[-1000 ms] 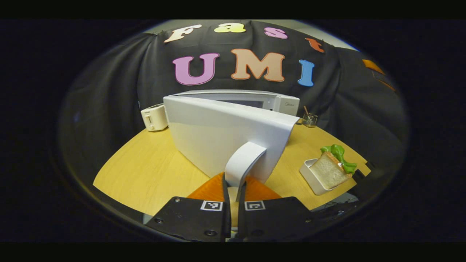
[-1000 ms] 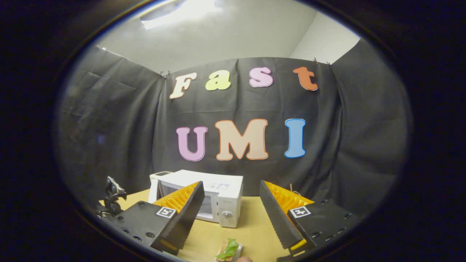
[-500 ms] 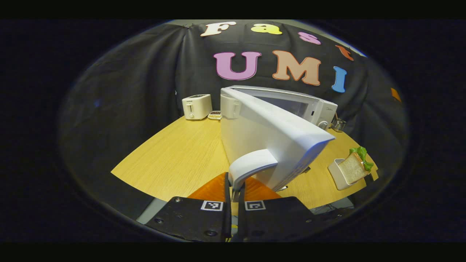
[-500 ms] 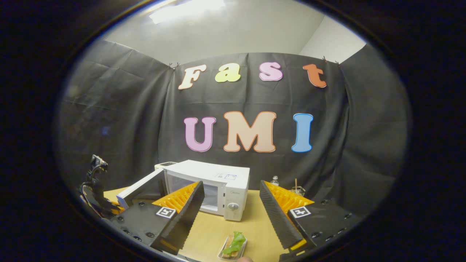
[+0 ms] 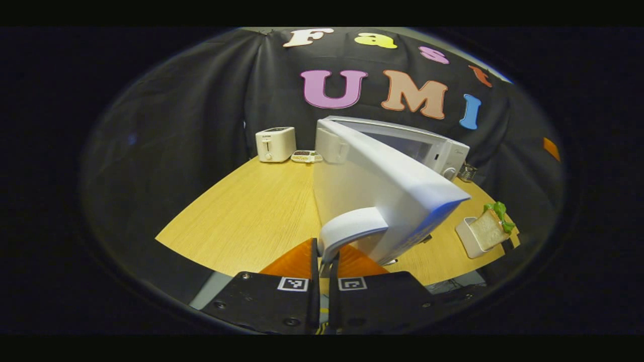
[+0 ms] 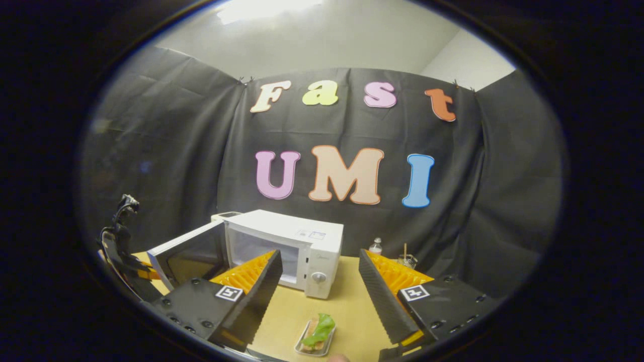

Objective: Open the microwave oven with the left hand, put the food in, and close the microwave oven.

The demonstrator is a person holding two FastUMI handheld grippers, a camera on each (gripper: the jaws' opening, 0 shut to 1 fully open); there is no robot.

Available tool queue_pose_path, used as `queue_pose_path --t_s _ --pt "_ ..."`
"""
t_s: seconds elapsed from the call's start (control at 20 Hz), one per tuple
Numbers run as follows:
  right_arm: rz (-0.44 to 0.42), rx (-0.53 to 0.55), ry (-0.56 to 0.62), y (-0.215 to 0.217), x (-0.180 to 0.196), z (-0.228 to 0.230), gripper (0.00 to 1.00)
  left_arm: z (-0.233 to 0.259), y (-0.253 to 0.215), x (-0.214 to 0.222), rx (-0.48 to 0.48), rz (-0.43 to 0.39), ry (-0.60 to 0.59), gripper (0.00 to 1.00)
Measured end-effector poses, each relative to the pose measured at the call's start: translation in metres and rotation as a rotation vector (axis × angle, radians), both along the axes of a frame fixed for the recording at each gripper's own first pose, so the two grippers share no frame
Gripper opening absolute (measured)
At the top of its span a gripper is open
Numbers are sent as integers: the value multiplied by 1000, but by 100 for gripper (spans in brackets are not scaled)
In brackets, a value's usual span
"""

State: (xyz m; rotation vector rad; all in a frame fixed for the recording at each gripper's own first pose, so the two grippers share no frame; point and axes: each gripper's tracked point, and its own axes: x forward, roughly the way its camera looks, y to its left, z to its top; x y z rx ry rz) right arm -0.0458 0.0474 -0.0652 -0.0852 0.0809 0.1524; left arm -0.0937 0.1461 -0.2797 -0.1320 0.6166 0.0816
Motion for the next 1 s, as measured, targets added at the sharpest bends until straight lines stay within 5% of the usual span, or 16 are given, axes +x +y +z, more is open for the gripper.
queue_pose_path --t_s 0.25,0.4,1.0 --pt "-21 -13 20 -1 -1 -12 97 -2 16 -2 -1 22 -3 15" --pt "-26 -17 57 0 1 -29 97 0 22 -10 -13 52 1 100" --pt "-49 5 263 -12 -4 -129 97 77 49 -41 130 80 -80 100"
